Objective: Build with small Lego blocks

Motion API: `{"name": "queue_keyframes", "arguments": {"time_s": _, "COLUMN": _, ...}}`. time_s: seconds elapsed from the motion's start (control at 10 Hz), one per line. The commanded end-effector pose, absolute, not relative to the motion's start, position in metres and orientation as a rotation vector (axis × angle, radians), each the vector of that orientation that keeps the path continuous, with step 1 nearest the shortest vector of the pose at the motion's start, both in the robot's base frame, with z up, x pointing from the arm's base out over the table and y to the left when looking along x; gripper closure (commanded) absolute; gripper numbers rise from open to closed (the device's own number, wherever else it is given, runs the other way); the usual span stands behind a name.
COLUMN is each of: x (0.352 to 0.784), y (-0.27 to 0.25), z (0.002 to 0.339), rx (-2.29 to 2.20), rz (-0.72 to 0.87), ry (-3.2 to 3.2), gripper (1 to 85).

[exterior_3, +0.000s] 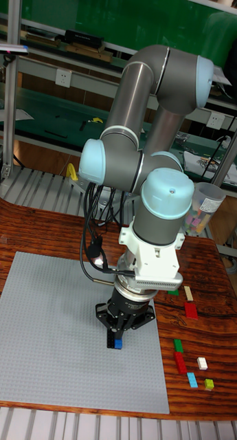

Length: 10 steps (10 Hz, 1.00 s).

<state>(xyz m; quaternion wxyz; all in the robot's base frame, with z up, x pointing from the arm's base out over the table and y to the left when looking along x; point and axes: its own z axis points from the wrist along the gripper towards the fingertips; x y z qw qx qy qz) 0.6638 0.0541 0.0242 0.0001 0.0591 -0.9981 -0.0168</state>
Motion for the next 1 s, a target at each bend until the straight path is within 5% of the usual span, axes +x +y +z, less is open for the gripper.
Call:
{"name": "queue_keyframes", "arguments": {"time_s": 0.0, "x": 0.664, "y": 0.054, "z": 0.027, "rx": 0.167, "rz": -0.062, "ry": -3.131, "gripper": 84.7}}
{"name": "queue_keyframes", "arguments": {"time_s": 0.4, "x": 0.665, "y": 0.057, "z": 0.027, "rx": 0.141, "rz": -0.079, "ry": -3.135, "gripper": 84.7}}
{"name": "queue_keyframes", "arguments": {"time_s": 0.6, "x": 0.676, "y": 0.024, "z": 0.028, "rx": 0.344, "rz": 0.124, "ry": -3.15, "gripper": 84.7}}
{"name": "queue_keyframes", "arguments": {"time_s": 0.9, "x": 0.672, "y": 0.044, "z": 0.027, "rx": 0.251, "rz": -0.001, "ry": -3.155, "gripper": 84.7}}
